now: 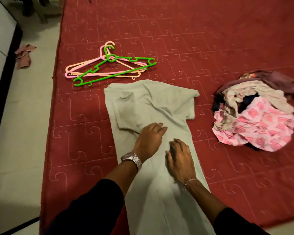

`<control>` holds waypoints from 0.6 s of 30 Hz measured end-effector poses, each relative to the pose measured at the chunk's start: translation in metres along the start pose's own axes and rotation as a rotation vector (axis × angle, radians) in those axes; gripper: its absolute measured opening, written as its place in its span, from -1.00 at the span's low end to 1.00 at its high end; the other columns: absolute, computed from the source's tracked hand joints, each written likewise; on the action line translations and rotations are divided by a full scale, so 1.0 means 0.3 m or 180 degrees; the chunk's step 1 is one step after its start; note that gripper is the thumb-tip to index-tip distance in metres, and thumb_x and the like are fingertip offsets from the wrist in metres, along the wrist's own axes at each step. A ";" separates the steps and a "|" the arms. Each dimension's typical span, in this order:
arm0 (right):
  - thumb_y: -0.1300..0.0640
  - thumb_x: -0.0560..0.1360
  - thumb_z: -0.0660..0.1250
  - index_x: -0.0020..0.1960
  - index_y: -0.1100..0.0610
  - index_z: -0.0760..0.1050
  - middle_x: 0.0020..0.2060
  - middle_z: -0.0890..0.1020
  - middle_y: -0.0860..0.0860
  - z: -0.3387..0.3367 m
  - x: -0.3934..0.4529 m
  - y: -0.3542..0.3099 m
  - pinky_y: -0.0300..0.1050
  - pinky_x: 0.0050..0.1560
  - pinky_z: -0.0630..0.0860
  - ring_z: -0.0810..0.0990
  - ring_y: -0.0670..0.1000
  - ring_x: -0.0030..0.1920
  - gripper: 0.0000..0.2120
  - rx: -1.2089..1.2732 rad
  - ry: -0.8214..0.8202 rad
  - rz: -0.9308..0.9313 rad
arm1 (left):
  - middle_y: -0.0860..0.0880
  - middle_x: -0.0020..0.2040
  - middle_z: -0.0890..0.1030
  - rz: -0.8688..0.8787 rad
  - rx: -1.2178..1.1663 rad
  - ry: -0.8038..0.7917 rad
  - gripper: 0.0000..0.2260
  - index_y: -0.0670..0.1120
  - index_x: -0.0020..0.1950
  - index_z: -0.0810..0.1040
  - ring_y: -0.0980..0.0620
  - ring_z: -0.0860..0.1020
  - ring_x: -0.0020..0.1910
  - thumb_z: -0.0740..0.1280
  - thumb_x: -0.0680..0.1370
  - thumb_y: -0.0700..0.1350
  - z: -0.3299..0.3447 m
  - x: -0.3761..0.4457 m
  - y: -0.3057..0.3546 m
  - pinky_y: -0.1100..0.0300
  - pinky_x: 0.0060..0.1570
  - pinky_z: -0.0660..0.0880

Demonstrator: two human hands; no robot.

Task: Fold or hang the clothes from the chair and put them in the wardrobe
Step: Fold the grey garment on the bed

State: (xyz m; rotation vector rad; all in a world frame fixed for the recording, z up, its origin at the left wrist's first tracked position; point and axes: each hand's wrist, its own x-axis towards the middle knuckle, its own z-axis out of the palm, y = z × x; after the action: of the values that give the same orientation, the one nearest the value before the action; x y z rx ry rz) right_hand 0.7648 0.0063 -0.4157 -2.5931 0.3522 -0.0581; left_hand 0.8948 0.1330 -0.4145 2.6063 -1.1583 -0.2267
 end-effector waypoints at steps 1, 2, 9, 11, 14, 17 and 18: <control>0.11 0.57 0.32 0.28 0.17 0.48 0.32 0.48 0.13 -0.027 -0.041 0.043 0.05 0.32 0.46 0.42 0.12 0.33 -0.69 -0.0015 0.0022 0.0118 | -0.13 0.35 0.55 0.0146 0.0012 -0.0002 -0.56 -0.06 0.36 0.54 -0.16 0.54 0.25 0.38 0.47 -0.18 0.015 0.004 0.063 -0.01 0.17 0.51; 0.12 0.56 0.33 0.27 0.18 0.47 0.31 0.47 0.13 -0.047 -0.075 0.075 0.07 0.31 0.47 0.42 0.12 0.32 -0.69 -0.0014 0.0032 0.0194 | -0.10 0.34 0.56 0.0267 0.0059 0.0004 -0.56 -0.03 0.35 0.55 -0.14 0.56 0.22 0.41 0.46 -0.18 0.029 0.006 0.113 0.02 0.11 0.53; 0.11 0.56 0.35 0.26 0.17 0.46 0.17 0.50 0.09 -0.161 -0.267 0.216 0.02 0.13 0.49 0.44 0.09 0.13 -0.69 0.0010 0.0026 0.0576 | -0.11 0.34 0.55 0.0793 0.0528 -0.0323 -0.54 0.08 0.29 0.59 -0.12 0.57 0.10 0.13 0.49 -0.20 0.127 0.000 0.372 0.06 -0.08 0.51; 0.09 0.56 0.36 0.24 0.15 0.43 0.10 0.53 0.08 -0.179 -0.307 0.240 0.03 0.07 0.50 0.49 0.10 0.05 -0.70 0.0102 -0.0074 0.0796 | -0.12 0.35 0.55 0.0849 0.0664 -0.0326 -0.57 0.08 0.27 0.61 -0.11 0.57 0.08 0.26 0.46 -0.23 0.140 -0.007 0.402 0.08 -0.12 0.51; -0.04 0.52 0.42 0.14 0.05 0.42 -0.09 0.64 0.05 -0.205 -0.347 0.277 0.06 -0.05 0.56 0.60 0.14 -0.08 -0.70 0.0355 -0.0301 0.1364 | -0.10 0.30 0.58 0.1010 0.0805 -0.0217 -0.60 0.00 0.22 0.62 -0.11 0.57 0.06 0.38 0.42 -0.30 0.145 -0.015 0.444 0.07 -0.15 0.51; -0.17 0.48 0.42 -0.09 0.01 0.48 -0.23 0.66 0.02 -0.223 -0.373 0.304 -0.10 -0.19 0.48 0.63 0.12 -0.16 -0.73 0.0223 -0.0625 0.1537 | -0.09 0.11 0.58 0.1124 0.1078 -0.0125 -0.75 -0.07 0.07 0.54 -0.10 0.54 -0.02 0.24 0.48 -0.33 0.134 -0.012 0.470 0.05 -0.22 0.47; -0.19 0.49 0.41 -0.15 0.02 0.49 -0.28 0.64 0.00 -0.227 -0.388 0.311 -0.13 -0.23 0.43 0.62 0.10 -0.19 -0.71 0.0140 -0.0701 0.1517 | -0.08 0.02 0.57 0.1179 0.1151 -0.0108 -0.78 -0.07 0.02 0.51 -0.10 0.53 -0.07 0.17 0.50 -0.32 0.127 -0.006 0.477 0.05 -0.27 0.45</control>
State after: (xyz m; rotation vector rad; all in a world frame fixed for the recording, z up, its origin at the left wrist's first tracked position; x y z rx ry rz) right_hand 0.6228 -0.0744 -0.4004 -2.3739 0.8594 0.3778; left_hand 0.7837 0.0355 -0.4055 2.6135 -1.8089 0.0200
